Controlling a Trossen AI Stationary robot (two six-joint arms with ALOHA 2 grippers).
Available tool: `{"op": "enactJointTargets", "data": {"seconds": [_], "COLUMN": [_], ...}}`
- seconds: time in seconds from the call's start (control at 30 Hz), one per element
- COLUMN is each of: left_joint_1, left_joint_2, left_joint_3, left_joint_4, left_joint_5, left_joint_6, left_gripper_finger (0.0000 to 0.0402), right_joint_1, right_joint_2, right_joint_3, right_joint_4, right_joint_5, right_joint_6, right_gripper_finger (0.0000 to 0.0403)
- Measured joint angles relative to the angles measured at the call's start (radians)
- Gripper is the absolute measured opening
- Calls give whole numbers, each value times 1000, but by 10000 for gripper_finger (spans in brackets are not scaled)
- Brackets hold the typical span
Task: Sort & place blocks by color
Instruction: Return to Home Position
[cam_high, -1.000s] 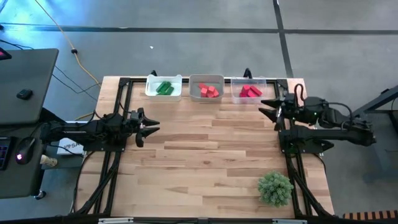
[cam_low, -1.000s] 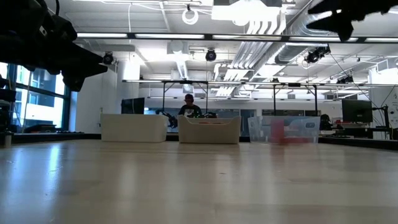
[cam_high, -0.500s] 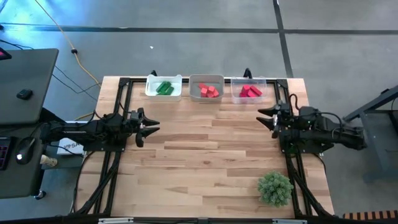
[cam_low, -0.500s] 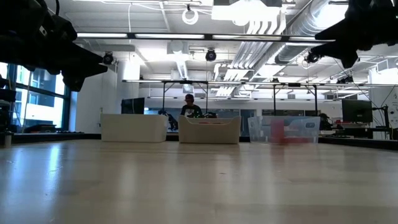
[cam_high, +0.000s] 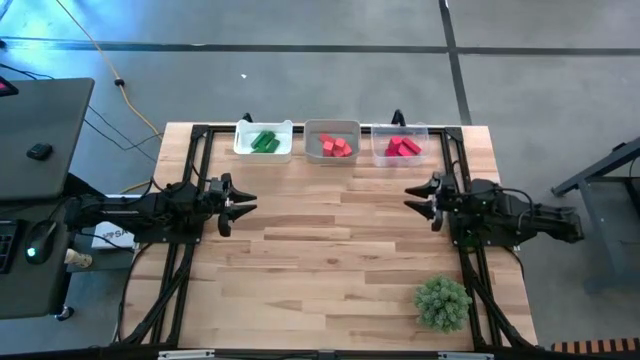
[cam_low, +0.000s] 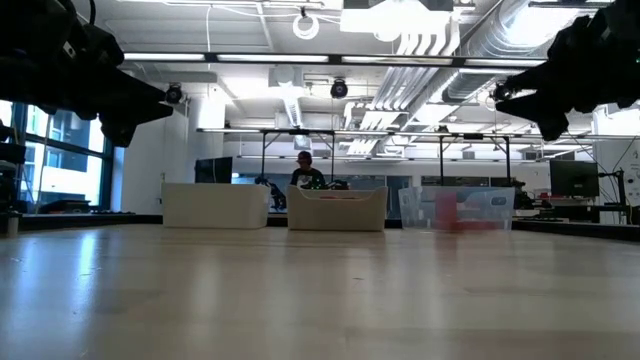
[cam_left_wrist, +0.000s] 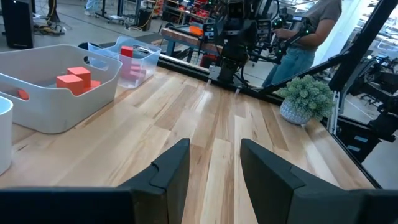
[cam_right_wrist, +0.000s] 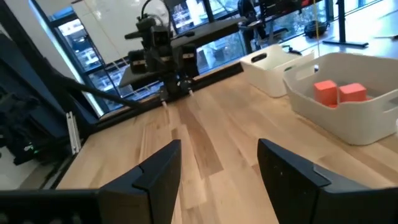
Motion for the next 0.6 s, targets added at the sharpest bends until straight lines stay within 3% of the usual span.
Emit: {"op": "enactJointTargets", "data": {"seconds": [0.37, 0.6], "left_joint_1": [0, 0], "left_joint_2": [0, 0], "left_joint_3": [0, 0], "left_joint_4": [0, 0], "left_joint_5": [0, 0], "left_joint_6": [0, 0], "left_gripper_finger": [131, 131], "right_joint_1": [0, 0], "right_joint_2": [0, 3], "right_joint_3": [-93, -99], "right_joint_4": [173, 188], "right_joint_5": [-23, -19], "right_joint_6": [12, -2], "right_gripper_finger": [200, 200]}}
